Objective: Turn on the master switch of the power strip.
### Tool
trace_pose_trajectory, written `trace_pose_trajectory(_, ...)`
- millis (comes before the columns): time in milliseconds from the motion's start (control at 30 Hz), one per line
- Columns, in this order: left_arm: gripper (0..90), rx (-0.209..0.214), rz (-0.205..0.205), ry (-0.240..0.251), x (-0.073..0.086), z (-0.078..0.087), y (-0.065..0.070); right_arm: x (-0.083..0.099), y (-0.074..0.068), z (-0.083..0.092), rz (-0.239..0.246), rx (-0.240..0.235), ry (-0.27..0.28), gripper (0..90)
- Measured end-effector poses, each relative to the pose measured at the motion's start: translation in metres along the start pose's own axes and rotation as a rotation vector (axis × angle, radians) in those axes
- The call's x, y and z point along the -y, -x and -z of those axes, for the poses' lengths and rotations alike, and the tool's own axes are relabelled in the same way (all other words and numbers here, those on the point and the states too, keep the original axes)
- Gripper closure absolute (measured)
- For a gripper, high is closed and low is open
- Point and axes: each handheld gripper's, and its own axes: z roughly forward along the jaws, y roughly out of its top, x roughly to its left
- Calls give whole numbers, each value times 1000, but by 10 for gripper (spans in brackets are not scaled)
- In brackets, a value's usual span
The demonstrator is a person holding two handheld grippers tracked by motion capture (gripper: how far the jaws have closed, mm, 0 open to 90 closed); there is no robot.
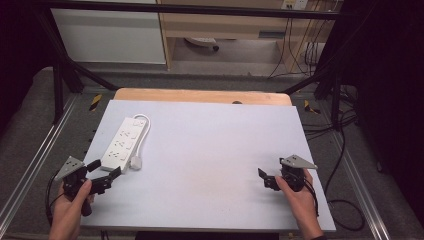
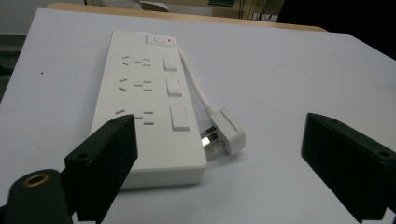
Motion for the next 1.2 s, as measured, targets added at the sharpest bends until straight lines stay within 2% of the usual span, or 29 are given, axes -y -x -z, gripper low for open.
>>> trace_pose_trajectory(333,104,-21,-26,6,-2,-4,2,0,-2,1,7,14,14,56)
trace_pose_trajectory(467,108,-34,-18,18,-7,-10,1,0,-2,2,3,18,17,57)
trace_pose_trajectory(567,111,-43,-15,20,-15,-16,1,0,-2,1,0,11,12,62)
trace_pose_trajectory(700,112,-62,-49,7,-30,-28,0,-2,-2,3,7,-1,11,65)
trace_pose_trajectory(800,116,-63,-42,-8,-43,-44,-2,-3,-3,5,4,-19,21,66)
trace_pose_trajectory(833,115,-63,-42,-8,-43,-44,-2,-3,-4,5,8,-24,23,63)
trace_pose_trajectory(967,113,-51,-75,-39,-59,-63,-2,-2,-8,4,19,-33,21,54)
trace_pose_trajectory(1067,110,-51,-87,-40,-66,-68,-1,-2,-10,4,27,-40,20,55)
trace_pose_trajectory(1200,110,-54,-125,-30,-81,-80,4,-2,-10,3,33,-44,19,62)
